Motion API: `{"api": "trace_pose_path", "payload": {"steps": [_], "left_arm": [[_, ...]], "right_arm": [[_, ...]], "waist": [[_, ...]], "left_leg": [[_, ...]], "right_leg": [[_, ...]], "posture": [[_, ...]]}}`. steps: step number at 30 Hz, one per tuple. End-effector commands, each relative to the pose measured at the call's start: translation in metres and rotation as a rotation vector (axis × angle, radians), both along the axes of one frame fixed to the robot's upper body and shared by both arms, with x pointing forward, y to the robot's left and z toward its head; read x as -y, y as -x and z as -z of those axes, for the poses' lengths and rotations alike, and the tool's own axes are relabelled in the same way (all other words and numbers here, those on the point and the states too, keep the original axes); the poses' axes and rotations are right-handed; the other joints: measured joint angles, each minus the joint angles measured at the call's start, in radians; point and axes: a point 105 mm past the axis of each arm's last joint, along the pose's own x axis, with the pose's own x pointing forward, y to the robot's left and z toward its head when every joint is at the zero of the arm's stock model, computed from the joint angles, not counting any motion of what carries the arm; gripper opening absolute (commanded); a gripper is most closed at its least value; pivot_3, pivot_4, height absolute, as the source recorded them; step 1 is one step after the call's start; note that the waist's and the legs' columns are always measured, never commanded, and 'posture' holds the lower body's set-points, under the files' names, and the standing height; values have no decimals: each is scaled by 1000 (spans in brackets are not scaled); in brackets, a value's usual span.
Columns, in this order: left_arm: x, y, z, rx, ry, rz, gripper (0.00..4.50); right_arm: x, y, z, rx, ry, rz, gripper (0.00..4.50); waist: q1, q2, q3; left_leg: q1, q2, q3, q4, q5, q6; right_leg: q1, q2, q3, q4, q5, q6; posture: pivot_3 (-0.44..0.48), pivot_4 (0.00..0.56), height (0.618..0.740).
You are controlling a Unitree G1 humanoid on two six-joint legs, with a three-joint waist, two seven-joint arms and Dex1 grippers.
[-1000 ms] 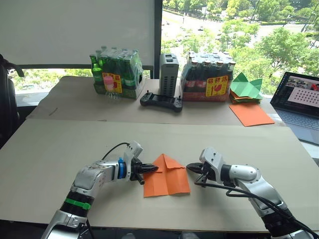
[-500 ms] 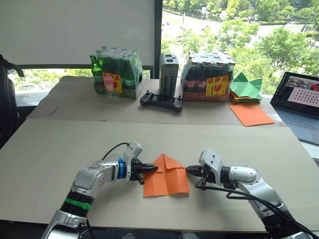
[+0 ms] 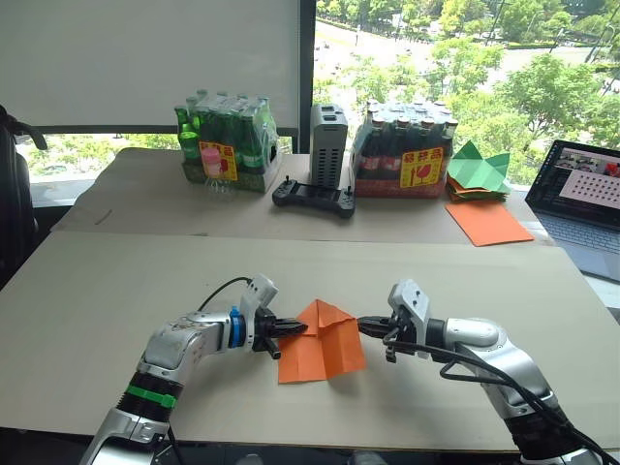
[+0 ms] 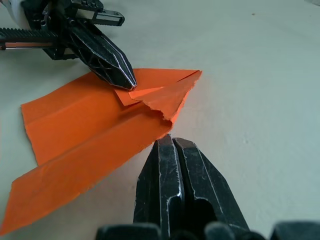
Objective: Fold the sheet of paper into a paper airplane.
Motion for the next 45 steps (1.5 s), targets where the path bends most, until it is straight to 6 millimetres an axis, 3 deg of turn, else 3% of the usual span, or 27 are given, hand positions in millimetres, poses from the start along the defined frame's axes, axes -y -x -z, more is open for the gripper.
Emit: {"api": "trace_pose_path", "payload": {"steps": [1,9,17,36,45], "left_arm": [[-5,3,13,-37,-48,-8,41],[-4,2,12,-33,-48,-8,41],[-3,1,11,-27,-43,-12,41],[15,4,8,-18,-19,37,41],[-6,6,17,-28,-66,-5,41]], "right_arm": [[-7,1,-19,39,-51,-16,20],[-33,19,-12,14,-72,-88,20],[-52,20,-12,-3,-129,-79,20],[-62,18,-7,-7,-141,-51,20],[-69,16,-3,1,-131,-51,20]], "waist": [[0,0,0],[0,0,0],[0,0,0],[2,0,0],[-3,0,0]], "left_leg": [[0,0,0,0,0,0],[0,0,0,0,0,0],[0,0,0,0,0,0],[0,0,0,1,0,0],[0,0,0,1,0,0]], "right_leg": [[0,0,0,0,0,0],[0,0,0,0,0,0],[0,0,0,0,0,0],[0,0,0,0,0,0],[0,0,0,0,0,0]], "posture": [[0,150,740],[0,150,740],[0,150,740],[0,150,740],[0,150,740]]}}
